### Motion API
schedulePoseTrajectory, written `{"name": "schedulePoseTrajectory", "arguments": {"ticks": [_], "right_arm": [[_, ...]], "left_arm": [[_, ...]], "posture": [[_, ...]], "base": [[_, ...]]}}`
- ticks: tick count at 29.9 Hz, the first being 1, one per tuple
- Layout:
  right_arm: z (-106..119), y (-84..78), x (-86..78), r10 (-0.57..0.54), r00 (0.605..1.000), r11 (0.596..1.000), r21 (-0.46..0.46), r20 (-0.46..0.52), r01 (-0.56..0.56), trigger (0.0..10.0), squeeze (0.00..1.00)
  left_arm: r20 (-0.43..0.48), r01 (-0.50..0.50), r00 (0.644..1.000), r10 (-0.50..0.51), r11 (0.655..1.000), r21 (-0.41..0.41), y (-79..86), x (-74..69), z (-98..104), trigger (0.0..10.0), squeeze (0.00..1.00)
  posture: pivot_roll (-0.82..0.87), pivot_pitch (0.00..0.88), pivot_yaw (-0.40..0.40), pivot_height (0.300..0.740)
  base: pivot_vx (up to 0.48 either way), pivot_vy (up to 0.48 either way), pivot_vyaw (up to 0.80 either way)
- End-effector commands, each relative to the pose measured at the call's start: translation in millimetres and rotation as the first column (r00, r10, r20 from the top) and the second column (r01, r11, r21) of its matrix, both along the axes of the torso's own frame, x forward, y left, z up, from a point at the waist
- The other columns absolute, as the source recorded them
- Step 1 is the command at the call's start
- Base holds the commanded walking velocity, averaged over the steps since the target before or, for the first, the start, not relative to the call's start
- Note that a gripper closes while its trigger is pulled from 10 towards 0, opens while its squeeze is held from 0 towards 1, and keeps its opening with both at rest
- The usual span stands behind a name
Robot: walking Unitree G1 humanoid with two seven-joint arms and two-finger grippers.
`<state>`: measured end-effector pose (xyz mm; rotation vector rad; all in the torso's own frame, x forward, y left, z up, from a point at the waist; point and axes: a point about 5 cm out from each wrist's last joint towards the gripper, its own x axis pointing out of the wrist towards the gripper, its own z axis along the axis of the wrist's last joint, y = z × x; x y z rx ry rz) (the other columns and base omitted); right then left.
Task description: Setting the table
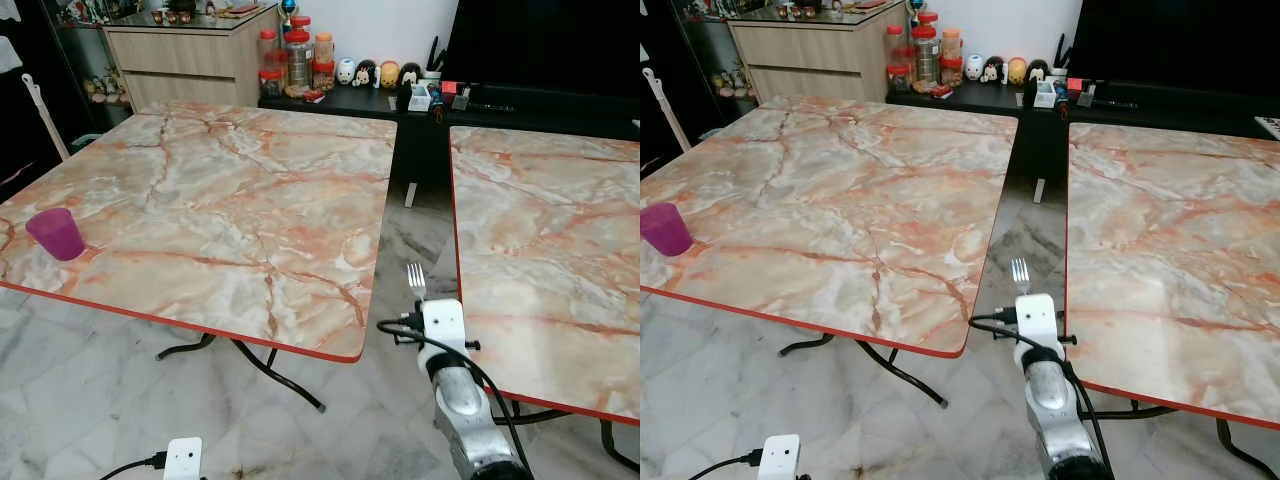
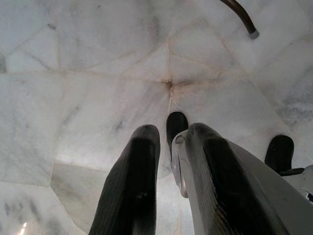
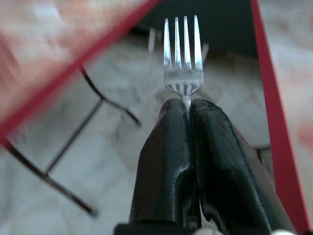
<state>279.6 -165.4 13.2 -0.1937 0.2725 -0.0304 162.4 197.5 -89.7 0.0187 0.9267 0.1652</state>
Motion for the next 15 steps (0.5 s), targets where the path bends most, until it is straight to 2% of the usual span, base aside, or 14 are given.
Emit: {"name": "schedulePoseTrajectory", "arguments": {"ticks": [1, 7, 15], "right_arm": [[-5.7, -4.9, -3.8, -0.010, 1.000, 1.000, -0.004, -0.020, 0.010, 10.0, 0.00], [-22.1, -14.9, -15.2, -0.018, 0.995, 1.000, -0.017, -0.100, 0.017, 10.0, 0.00], [-24.1, -16.0, -15.7, -0.016, 0.995, 1.000, -0.011, -0.098, 0.015, 10.0, 0.00]], "left_arm": [[-0.008, 0.008, 1.000, -0.008, 1.000, 0.000, 1.1, 0.4, 0.0, 10.0, 0.00], [-0.006, 0.010, 1.000, -0.010, 1.000, 0.003, 1.6, 1.2, 0.4, 10.0, 0.00], [-0.007, 0.009, 1.000, -0.009, 1.000, 0.005, 2.7, 0.8, 0.4, 10.0, 0.00]], "posture": [[-0.03, 0.000, 0.000, 0.732], [-0.02, 0.000, 0.003, 0.732], [-0.02, 0.000, 0.004, 0.732]], "base": [[0.000, 0.000, 0.00], [0.000, 0.000, 0.00], [0.000, 0.000, 0.00]]}}
